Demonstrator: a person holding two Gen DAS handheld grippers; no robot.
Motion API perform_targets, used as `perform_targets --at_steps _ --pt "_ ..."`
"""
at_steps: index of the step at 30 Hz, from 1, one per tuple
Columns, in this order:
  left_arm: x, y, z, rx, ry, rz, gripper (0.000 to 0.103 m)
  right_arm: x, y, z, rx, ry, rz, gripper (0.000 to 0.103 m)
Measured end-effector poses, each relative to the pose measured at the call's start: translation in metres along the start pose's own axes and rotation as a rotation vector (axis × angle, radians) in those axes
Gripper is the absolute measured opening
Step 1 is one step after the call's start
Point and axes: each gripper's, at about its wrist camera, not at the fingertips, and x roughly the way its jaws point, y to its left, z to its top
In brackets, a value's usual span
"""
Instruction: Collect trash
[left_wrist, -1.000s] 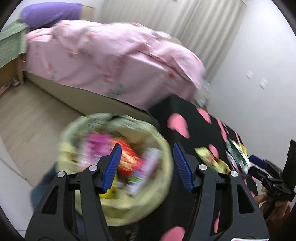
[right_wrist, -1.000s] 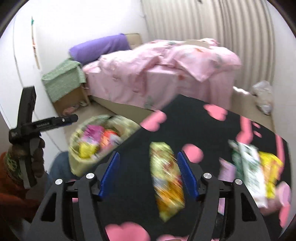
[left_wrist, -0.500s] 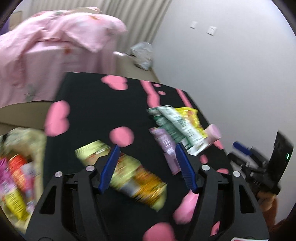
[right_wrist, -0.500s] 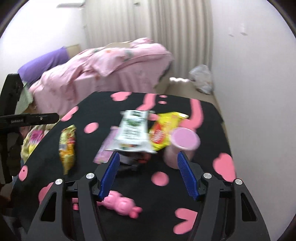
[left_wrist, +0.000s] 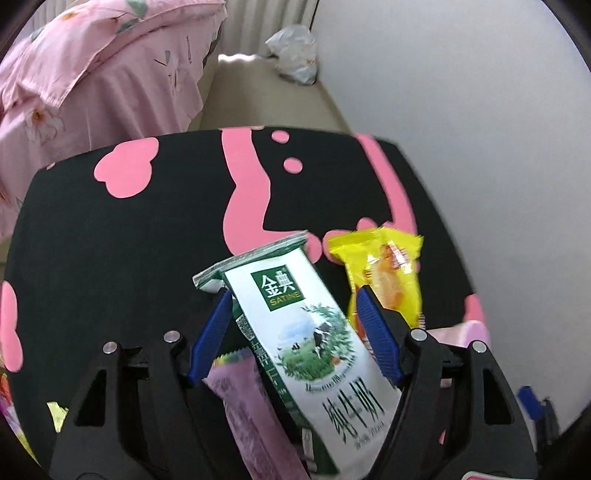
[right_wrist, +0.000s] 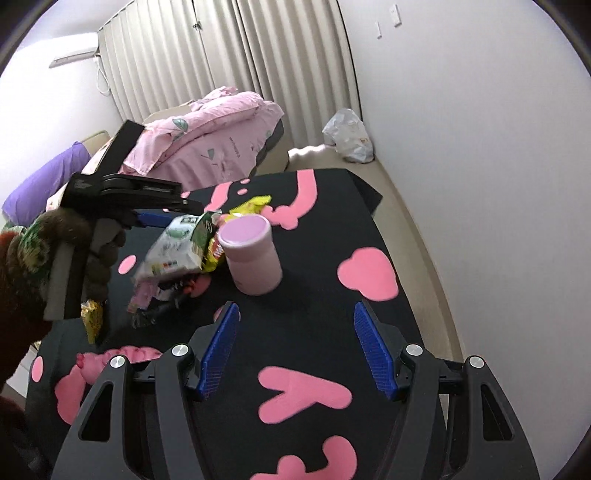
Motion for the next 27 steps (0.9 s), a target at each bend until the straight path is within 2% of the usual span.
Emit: perform_targets --at_steps 2,5,7,9,14,18,22,24,27 --pt "0.008 -0.005 -0.001 0.031 0.03 0.034 0.066 0.003 -0.002 -0.004 -0.001 0.011 -0.001 0.062" --pt "0.009 -0.002 -0.005 0.035 0.053 0.019 0.062 0.004 0.0 -0.008 -0.012 0.017 -0.003 0.062" --pt "-0.001 0.001 -0.008 0.028 0.043 -0.011 0.051 0.004 0.001 -0.01 -0.019 0.017 -0.005 0.062" --pt "-0.024 0.005 -0.015 0.023 -0.002 -0.061 0.049 0.004 0.003 -0.011 -0.02 0.017 0.001 0.062" --pt "-0.099 0.02 -0.045 0.038 -0.178 -0.156 0.049 0.005 0.01 -0.012 -0.017 0.027 0.029 0.062" --pt "-0.15 0.042 -0.07 -0.004 -0.259 -0.234 0.049 0.005 0.024 -0.012 -0.044 0.028 0.048 0.062" --pt "-0.196 0.068 -0.101 -0.023 -0.322 -0.276 0.049 0.001 0.044 -0.006 -0.087 0.007 0.061 0.062" --pt "-0.207 0.079 -0.11 -0.024 -0.313 -0.264 0.049 0.002 0.05 -0.002 -0.095 0.007 0.063 0.062" --pt "-0.208 0.098 -0.129 -0.046 -0.26 -0.196 0.049 0.009 0.064 0.006 -0.114 0.014 0.064 0.062"
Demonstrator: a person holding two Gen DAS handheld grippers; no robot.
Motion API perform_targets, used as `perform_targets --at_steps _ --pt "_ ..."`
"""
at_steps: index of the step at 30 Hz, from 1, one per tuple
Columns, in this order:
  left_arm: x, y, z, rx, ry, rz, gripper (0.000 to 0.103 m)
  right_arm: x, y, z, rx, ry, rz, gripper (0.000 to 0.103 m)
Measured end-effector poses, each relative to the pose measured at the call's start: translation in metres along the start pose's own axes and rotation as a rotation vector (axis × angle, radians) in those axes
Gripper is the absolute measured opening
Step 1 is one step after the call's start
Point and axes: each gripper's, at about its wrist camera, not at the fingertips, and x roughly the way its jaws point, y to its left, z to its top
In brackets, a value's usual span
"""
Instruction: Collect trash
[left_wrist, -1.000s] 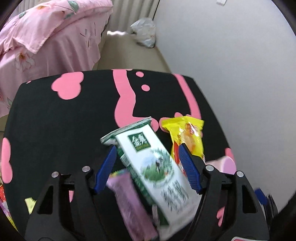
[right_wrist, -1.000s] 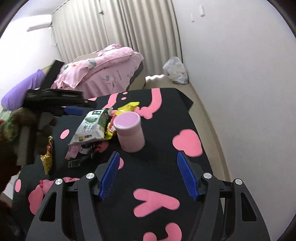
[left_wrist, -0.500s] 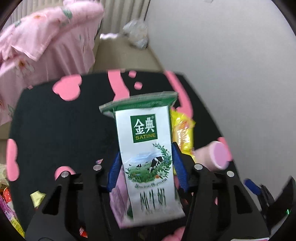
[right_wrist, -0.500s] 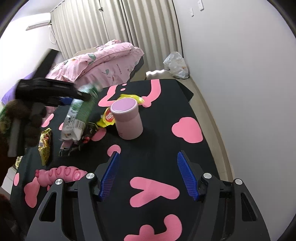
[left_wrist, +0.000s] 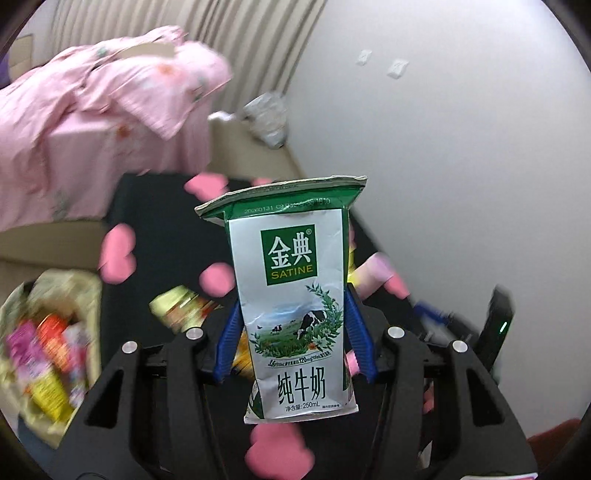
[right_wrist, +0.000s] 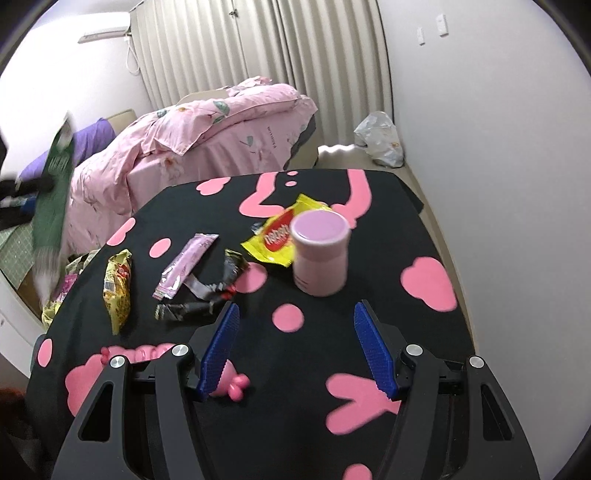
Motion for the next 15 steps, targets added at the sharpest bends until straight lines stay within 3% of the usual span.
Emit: perform_targets --at_steps 4,7,10,15 --pt "0.006 0.026 -0.029 -0.015 0.019 0.109 0.049 0.018 0.026 0.019 -0.06 -0.013 0.013 0.06" --pt "0.016 0.044 -0.05 -0.008 -0.008 0.201 0.049 0.045 0.055 0.039 -0.149 -0.015 -0.027 0.054" --pt "0.03 0.065 -0.06 -0.065 0.024 0.188 0.049 0.071 0.073 0.053 -0.226 0.002 -0.072 0.045" --pt "0.037 0.077 -0.068 -0.085 0.038 0.189 0.05 0.124 0.073 0.079 -0.259 0.097 -0.204 0.045"
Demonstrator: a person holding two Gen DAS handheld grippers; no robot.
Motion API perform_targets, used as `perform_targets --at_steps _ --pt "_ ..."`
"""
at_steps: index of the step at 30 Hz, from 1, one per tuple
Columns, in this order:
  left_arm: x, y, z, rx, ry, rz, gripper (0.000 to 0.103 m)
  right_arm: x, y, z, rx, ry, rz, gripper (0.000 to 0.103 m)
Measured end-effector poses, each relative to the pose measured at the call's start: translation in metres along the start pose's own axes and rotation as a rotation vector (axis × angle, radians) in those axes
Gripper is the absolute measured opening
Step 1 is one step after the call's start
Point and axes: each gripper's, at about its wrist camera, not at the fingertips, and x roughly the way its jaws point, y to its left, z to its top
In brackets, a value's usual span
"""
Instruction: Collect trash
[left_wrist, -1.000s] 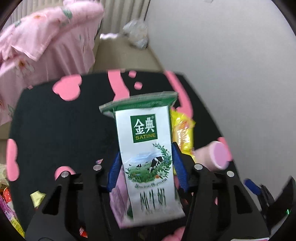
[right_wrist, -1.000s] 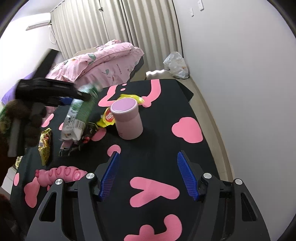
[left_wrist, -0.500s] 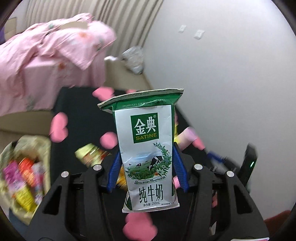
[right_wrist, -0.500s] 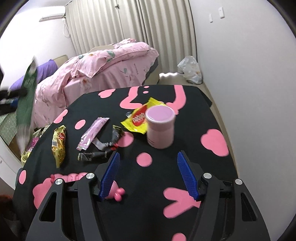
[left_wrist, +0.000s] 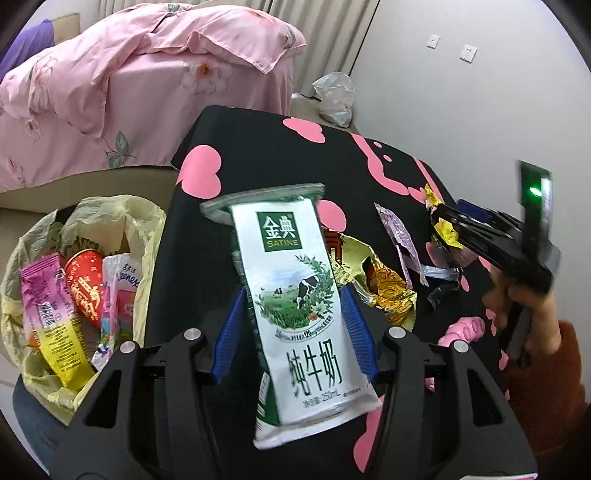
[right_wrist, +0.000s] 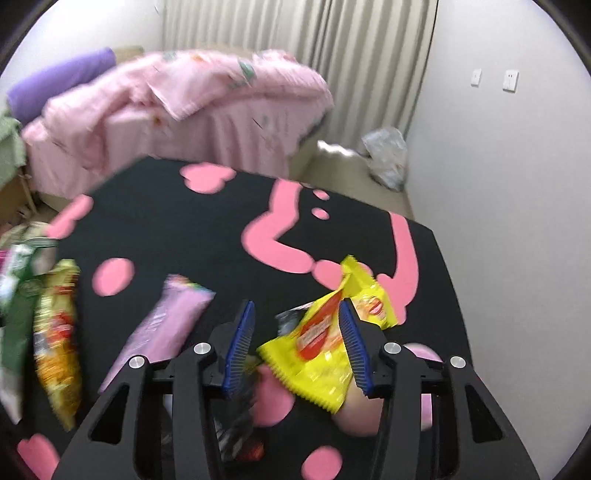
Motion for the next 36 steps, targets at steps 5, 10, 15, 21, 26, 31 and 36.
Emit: perform_targets --at_steps 5,10,15,21,26,31,36 --pt "0.004 0.006 -0.001 -0.004 0.0 -0.007 0.05 0.029 0.005 0.005 -0.073 0.071 -0.061 0.045" --pt "0.006 0.005 0.002 -0.003 -0.005 -0.004 0.05 0.051 0.007 0.003 -0.127 0.135 -0.112 0.034" --pt "0.003 0.003 0.003 0.007 -0.011 -0.003 0.051 0.041 0.016 -0.001 -0.166 0.127 -0.034 0.011" --pt "0.0 0.002 0.003 0.012 -0.011 0.001 0.051 0.002 0.018 -0.018 -0.084 0.11 0.169 0.011" --pt "-0.002 0.0 0.003 0.015 -0.012 0.006 0.051 -0.031 0.018 -0.042 -0.025 0.133 0.314 0.011" --pt "-0.003 0.002 0.003 0.001 -0.006 0.008 0.051 -0.061 0.003 -0.062 0.047 0.086 0.337 0.011" --pt "-0.003 0.008 0.008 -0.047 -0.009 0.011 0.051 -0.065 -0.025 -0.052 0.17 -0.04 0.312 0.047"
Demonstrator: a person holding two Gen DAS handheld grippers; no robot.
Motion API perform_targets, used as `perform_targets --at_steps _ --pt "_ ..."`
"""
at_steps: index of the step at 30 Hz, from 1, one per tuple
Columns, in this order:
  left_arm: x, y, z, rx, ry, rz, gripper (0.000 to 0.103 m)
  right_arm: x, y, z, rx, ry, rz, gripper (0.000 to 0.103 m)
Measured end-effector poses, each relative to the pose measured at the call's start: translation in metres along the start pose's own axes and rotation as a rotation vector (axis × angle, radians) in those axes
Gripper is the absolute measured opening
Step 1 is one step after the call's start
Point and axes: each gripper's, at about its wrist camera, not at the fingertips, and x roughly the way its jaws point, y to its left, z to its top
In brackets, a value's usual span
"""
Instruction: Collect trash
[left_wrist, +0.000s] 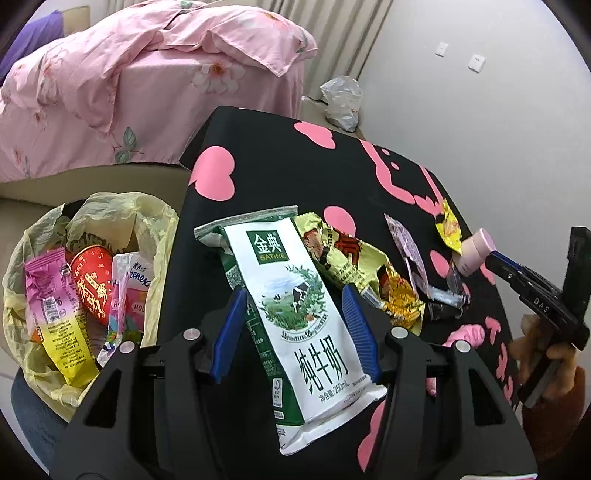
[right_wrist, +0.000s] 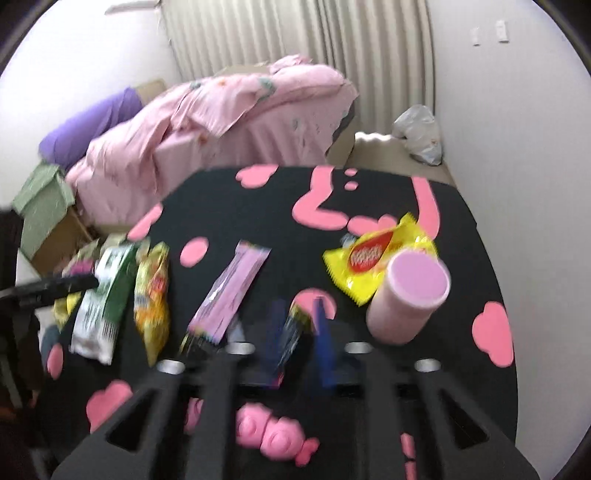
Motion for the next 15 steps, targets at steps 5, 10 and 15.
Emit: perform_targets --at_steps 5,10,15 --pt "-0.012 0.0 0.001 0.028 -0.032 -0.008 0.052 0.009 -0.018 0.03 -0.038 0.011 -0.013 0.052" --pt "-0.017 -0.001 0.005 0.038 -0.064 -0.034 0.056 0.014 -0.089 0.052 0.11 -0.011 -0.196 0.052" --pt "-0.01 -0.006 0.01 0.052 -0.053 -0.05 0.056 0.044 -0.157 0.051 0.246 0.051 -0.016 0.052"
